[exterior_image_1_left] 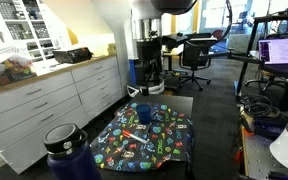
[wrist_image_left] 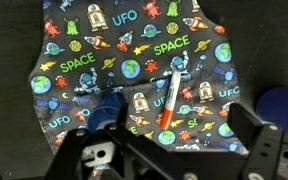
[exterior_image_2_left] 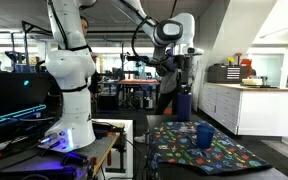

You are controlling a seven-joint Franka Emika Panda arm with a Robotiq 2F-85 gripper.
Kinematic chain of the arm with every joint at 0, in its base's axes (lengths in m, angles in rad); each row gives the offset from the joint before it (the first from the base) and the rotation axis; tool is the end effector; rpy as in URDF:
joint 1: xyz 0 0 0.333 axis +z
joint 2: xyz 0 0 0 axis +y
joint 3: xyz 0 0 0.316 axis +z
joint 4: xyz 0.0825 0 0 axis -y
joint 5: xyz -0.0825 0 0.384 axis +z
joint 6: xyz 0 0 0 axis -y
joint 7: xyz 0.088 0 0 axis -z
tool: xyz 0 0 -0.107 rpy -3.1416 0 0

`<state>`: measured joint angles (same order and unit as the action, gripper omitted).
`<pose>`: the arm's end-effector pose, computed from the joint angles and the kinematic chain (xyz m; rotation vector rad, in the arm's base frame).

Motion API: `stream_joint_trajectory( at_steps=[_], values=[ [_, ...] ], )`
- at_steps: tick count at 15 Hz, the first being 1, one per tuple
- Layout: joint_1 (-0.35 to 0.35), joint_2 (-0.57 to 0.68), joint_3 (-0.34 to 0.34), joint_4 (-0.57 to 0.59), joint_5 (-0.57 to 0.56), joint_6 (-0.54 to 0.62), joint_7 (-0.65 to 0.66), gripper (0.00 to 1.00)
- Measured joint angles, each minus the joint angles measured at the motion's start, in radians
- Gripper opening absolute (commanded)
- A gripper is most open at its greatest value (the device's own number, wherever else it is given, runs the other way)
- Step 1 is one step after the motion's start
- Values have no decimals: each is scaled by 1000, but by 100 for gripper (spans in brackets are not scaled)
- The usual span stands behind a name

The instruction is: Put the marker in the blue cup

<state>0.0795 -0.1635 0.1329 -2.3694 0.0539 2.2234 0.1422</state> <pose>0.4668 0.1028 0.3907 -3.1170 -0.0565 -0.0193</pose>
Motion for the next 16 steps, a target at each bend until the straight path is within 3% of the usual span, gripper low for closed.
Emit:
stream_joint_trajectory(
  at_steps=[8,16],
  values=[
    [30,104,47,57,-32,60,210,100],
    [39,130,46,74,-39,63,228,100]
  ],
)
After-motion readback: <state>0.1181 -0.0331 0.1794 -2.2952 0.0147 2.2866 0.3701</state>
